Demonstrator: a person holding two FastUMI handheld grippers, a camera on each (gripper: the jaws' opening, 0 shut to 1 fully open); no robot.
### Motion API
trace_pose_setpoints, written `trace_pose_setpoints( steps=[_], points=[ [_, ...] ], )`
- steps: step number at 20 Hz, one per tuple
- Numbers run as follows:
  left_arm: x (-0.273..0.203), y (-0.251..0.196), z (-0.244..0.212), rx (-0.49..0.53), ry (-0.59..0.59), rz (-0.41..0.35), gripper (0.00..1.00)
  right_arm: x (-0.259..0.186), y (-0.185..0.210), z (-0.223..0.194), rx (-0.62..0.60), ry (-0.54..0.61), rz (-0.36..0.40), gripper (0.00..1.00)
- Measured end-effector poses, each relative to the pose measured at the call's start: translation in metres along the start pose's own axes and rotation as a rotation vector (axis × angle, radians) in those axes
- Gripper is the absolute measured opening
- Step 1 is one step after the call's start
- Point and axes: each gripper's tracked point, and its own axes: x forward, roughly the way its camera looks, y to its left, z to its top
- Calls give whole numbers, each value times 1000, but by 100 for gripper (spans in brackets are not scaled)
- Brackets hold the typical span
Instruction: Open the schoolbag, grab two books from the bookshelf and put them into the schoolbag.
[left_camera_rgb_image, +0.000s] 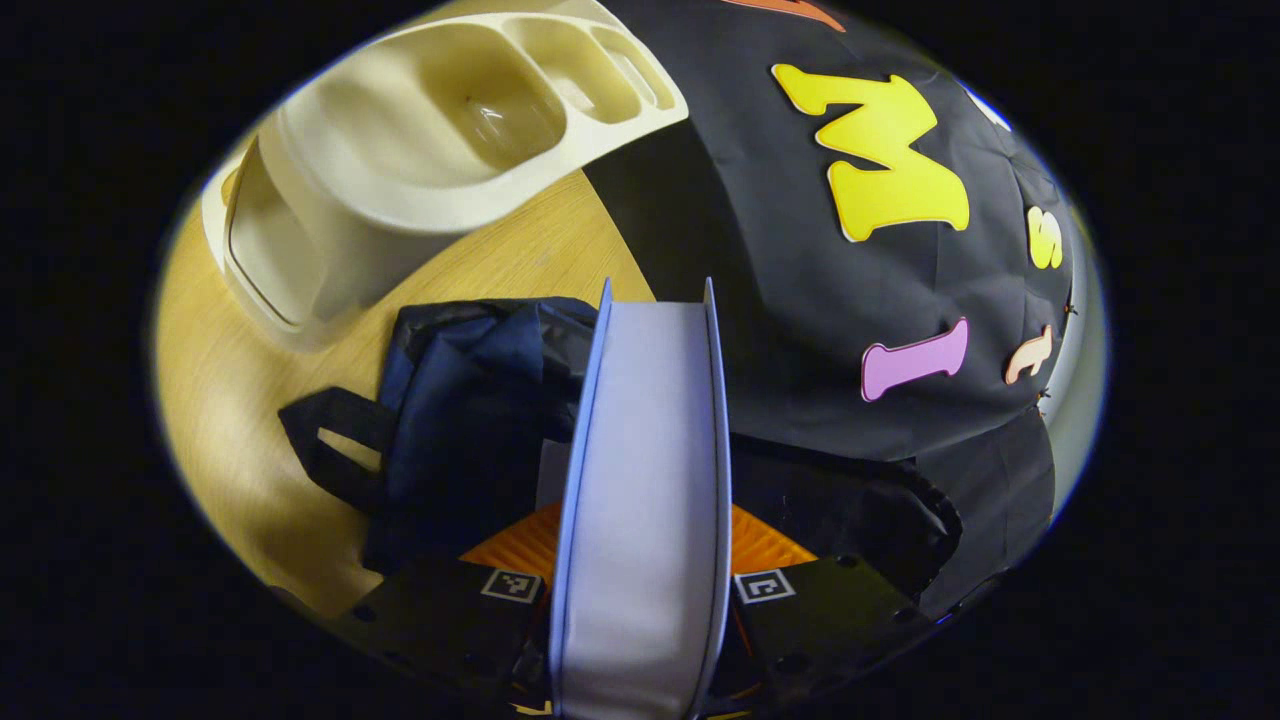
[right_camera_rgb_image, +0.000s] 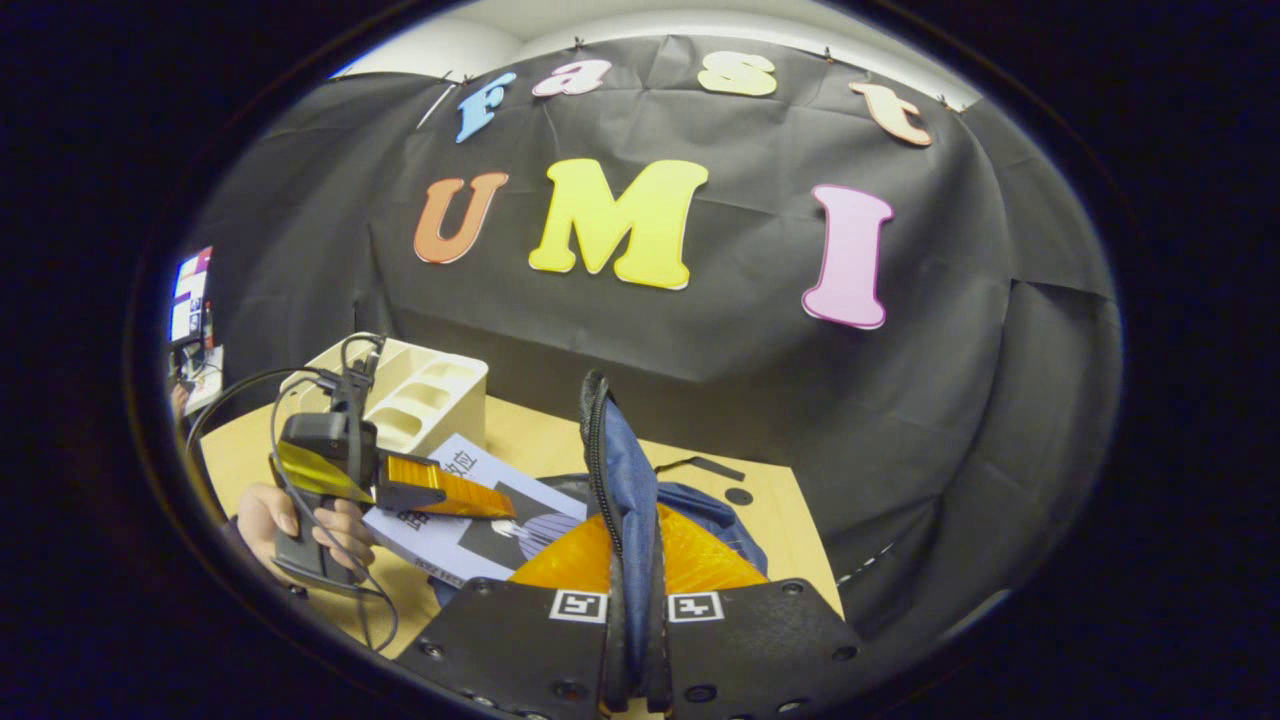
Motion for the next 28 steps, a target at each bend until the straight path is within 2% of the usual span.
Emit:
trace_pose_setpoints(
  steps=[2,6,10,15,18,21,28],
  points=[
    [7,2,-13,-28,4,-24,53,-1,-7,7,-4,-22,-20,7],
    [18,-2,-30,-45,-46,-67,55,-2,-6,17,19,-36,-10,7],
    [30,-11,-44,7,-70,-94,53,-7,5,23,13,-52,22,7],
    [63,-21,-65,-24,-62,-127,54,-12,13,25,21,-66,54,7],
    [82,-29,-76,-34,-62,-139,54,-14,12,27,12,-77,53,5],
    [90,-35,-83,-30,-64,-152,55,-17,7,29,14,-96,42,7],
    [81,-35,-94,-83,57,-153,56,-19,-12,20,24,-96,-7,8]
  ],
)
